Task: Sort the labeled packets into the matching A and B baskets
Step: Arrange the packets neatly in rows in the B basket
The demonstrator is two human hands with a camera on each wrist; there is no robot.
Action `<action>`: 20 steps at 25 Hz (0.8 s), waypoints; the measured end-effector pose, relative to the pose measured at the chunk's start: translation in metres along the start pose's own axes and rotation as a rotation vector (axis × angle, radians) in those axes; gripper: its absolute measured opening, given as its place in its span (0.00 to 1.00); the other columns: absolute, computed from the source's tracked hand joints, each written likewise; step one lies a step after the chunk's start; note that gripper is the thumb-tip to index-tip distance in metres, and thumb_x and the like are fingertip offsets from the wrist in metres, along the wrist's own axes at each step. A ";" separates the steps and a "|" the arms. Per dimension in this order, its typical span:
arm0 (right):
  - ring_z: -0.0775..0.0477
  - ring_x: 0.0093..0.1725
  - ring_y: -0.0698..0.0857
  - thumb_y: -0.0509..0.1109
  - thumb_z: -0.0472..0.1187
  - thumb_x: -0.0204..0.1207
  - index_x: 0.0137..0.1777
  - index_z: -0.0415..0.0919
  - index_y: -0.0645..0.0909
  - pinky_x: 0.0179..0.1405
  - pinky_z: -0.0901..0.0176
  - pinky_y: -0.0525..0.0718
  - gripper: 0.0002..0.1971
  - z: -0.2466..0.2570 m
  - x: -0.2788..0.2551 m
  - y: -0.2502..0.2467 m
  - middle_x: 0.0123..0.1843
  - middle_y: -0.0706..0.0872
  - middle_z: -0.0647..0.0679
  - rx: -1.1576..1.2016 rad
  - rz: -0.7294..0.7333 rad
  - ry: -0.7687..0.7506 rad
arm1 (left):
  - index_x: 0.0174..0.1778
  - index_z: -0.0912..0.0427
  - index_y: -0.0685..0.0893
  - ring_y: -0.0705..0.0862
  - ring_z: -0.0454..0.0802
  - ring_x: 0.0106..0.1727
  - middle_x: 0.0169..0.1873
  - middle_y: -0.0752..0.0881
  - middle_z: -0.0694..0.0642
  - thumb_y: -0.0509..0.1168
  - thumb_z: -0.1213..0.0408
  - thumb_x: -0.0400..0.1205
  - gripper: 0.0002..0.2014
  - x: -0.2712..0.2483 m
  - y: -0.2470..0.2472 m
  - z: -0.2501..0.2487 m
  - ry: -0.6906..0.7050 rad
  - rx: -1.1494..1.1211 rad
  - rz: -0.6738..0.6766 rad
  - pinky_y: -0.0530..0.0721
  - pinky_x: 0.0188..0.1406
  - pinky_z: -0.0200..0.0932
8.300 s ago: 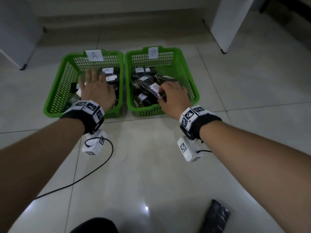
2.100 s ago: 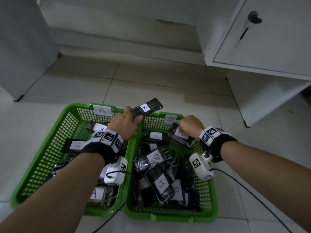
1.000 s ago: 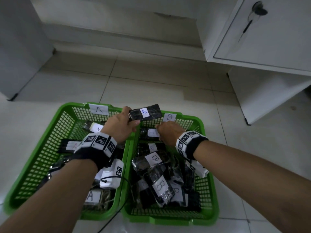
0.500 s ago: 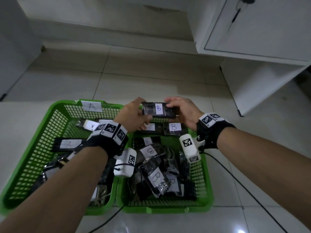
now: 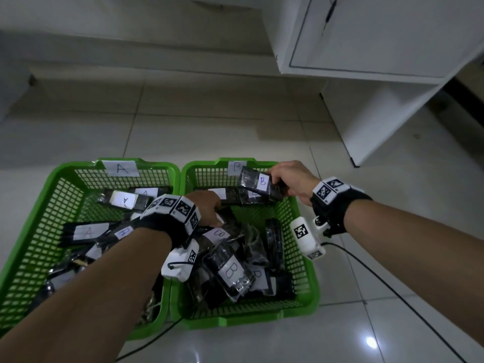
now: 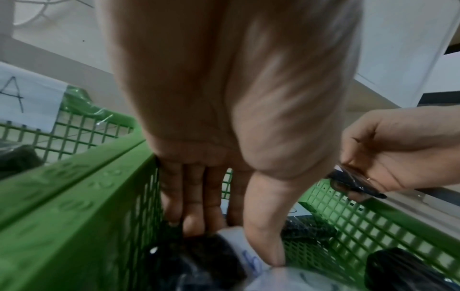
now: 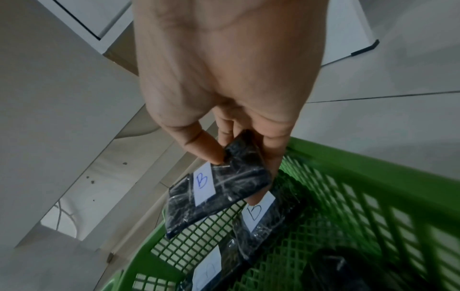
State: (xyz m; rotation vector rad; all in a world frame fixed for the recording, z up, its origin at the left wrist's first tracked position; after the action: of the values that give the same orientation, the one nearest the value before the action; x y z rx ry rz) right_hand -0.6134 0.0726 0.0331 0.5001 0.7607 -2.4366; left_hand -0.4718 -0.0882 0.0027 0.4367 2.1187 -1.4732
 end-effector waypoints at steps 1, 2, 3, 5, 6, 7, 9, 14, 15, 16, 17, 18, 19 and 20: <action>0.44 0.47 0.85 0.65 0.27 0.73 0.60 0.26 0.86 0.47 0.52 0.86 0.17 0.001 0.001 0.005 0.56 0.89 0.35 -0.051 0.013 -0.012 | 0.68 0.63 0.84 0.83 0.58 0.62 0.62 0.85 0.60 0.70 0.56 0.83 0.20 -0.001 0.000 0.000 0.009 -0.001 -0.008 0.82 0.57 0.47; 0.42 0.48 0.85 0.65 0.28 0.74 0.62 0.24 0.85 0.52 0.48 0.86 0.18 0.000 0.002 0.009 0.58 0.89 0.32 -0.117 0.029 -0.032 | 0.67 0.64 0.84 0.83 0.59 0.62 0.62 0.85 0.61 0.69 0.58 0.83 0.19 -0.002 -0.001 0.000 0.021 0.008 -0.025 0.82 0.58 0.46; 0.39 0.49 0.86 0.65 0.30 0.75 0.62 0.22 0.84 0.56 0.46 0.87 0.18 0.000 0.002 0.014 0.59 0.88 0.30 -0.185 0.043 -0.055 | 0.67 0.63 0.83 0.83 0.59 0.62 0.62 0.84 0.60 0.70 0.60 0.82 0.19 -0.002 -0.002 0.001 0.026 0.018 -0.047 0.81 0.57 0.45; 0.38 0.48 0.85 0.66 0.33 0.77 0.57 0.21 0.84 0.52 0.48 0.86 0.16 -0.001 0.003 0.018 0.52 0.87 0.28 -0.272 0.037 -0.092 | 0.66 0.61 0.82 0.83 0.57 0.63 0.63 0.84 0.59 0.70 0.65 0.81 0.17 -0.001 -0.006 0.003 0.031 0.009 -0.119 0.79 0.56 0.43; 0.40 0.46 0.83 0.67 0.34 0.77 0.55 0.21 0.85 0.49 0.49 0.85 0.15 -0.001 0.003 0.019 0.47 0.86 0.31 -0.280 0.020 -0.106 | 0.66 0.58 0.82 0.83 0.56 0.63 0.63 0.84 0.57 0.69 0.69 0.80 0.17 0.000 -0.009 0.004 0.030 -0.003 -0.169 0.79 0.57 0.43; 0.42 0.45 0.82 0.67 0.35 0.77 0.52 0.22 0.85 0.49 0.48 0.85 0.13 -0.001 0.004 0.018 0.44 0.85 0.34 -0.274 -0.003 -0.118 | 0.67 0.56 0.82 0.83 0.56 0.64 0.64 0.84 0.56 0.68 0.72 0.80 0.19 0.002 -0.013 0.005 0.029 -0.009 -0.213 0.81 0.60 0.44; 0.46 0.44 0.84 0.67 0.35 0.77 0.47 0.27 0.87 0.54 0.46 0.86 0.11 0.002 0.005 0.013 0.46 0.89 0.36 -0.253 -0.058 -0.153 | 0.68 0.53 0.83 0.82 0.55 0.66 0.66 0.83 0.54 0.66 0.74 0.80 0.21 0.005 -0.017 0.005 0.042 0.018 -0.256 0.82 0.64 0.47; 0.45 0.46 0.88 0.69 0.34 0.78 0.45 0.32 0.88 0.56 0.45 0.91 0.07 0.007 0.002 0.008 0.47 0.91 0.39 -0.184 -0.057 -0.166 | 0.70 0.53 0.83 0.81 0.57 0.69 0.69 0.80 0.55 0.66 0.70 0.81 0.21 0.012 -0.005 -0.002 0.048 0.127 -0.234 0.81 0.64 0.48; 0.46 0.47 0.88 0.69 0.34 0.78 0.45 0.33 0.89 0.55 0.48 0.90 0.07 0.007 0.001 0.009 0.48 0.91 0.40 -0.204 -0.044 -0.166 | 0.71 0.54 0.83 0.80 0.57 0.70 0.71 0.80 0.56 0.65 0.69 0.81 0.21 0.014 -0.003 -0.002 0.047 0.143 -0.203 0.80 0.67 0.49; 0.47 0.49 0.88 0.69 0.34 0.78 0.44 0.35 0.89 0.53 0.52 0.89 0.07 0.007 0.001 0.010 0.49 0.91 0.42 -0.234 -0.036 -0.174 | 0.71 0.53 0.83 0.80 0.58 0.71 0.71 0.80 0.56 0.65 0.69 0.81 0.21 0.015 -0.004 -0.002 0.047 0.154 -0.170 0.80 0.69 0.50; 0.50 0.51 0.87 0.70 0.35 0.79 0.42 0.37 0.88 0.50 0.57 0.86 0.07 0.008 -0.001 0.012 0.50 0.91 0.44 -0.260 -0.031 -0.185 | 0.71 0.52 0.83 0.80 0.58 0.71 0.71 0.80 0.56 0.65 0.68 0.81 0.21 0.015 -0.005 -0.001 0.042 0.156 -0.131 0.80 0.69 0.50; 0.53 0.51 0.86 0.70 0.35 0.79 0.40 0.40 0.87 0.46 0.62 0.82 0.08 0.008 -0.002 0.012 0.51 0.91 0.46 -0.274 -0.031 -0.196 | 0.72 0.52 0.83 0.80 0.58 0.71 0.71 0.80 0.56 0.66 0.67 0.81 0.22 0.014 -0.006 0.000 0.038 0.145 -0.101 0.80 0.69 0.50; 0.55 0.52 0.85 0.71 0.35 0.79 0.38 0.42 0.87 0.44 0.65 0.78 0.08 0.009 -0.004 0.012 0.51 0.91 0.48 -0.279 -0.037 -0.203 | 0.71 0.53 0.83 0.80 0.58 0.71 0.70 0.80 0.56 0.66 0.66 0.81 0.21 0.013 -0.008 -0.001 0.042 0.128 -0.092 0.80 0.69 0.51; 0.55 0.52 0.86 0.71 0.35 0.78 0.38 0.42 0.87 0.44 0.66 0.78 0.08 0.009 -0.004 0.010 0.50 0.91 0.49 -0.272 -0.046 -0.208 | 0.69 0.54 0.83 0.81 0.59 0.69 0.67 0.81 0.57 0.66 0.65 0.81 0.19 0.010 -0.009 -0.007 0.064 0.110 -0.115 0.81 0.67 0.51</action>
State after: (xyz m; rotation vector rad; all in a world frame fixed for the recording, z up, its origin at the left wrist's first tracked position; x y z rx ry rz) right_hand -0.6054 0.0618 0.0376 0.1233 1.0009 -2.3308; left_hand -0.4865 -0.0858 0.0057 0.4134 2.1505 -1.6673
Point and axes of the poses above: each hand's wrist, its own x-axis towards the middle knuckle, its own y-axis out of the palm, z = x × y, the point moved 7 cm from there along x, towards the middle knuckle
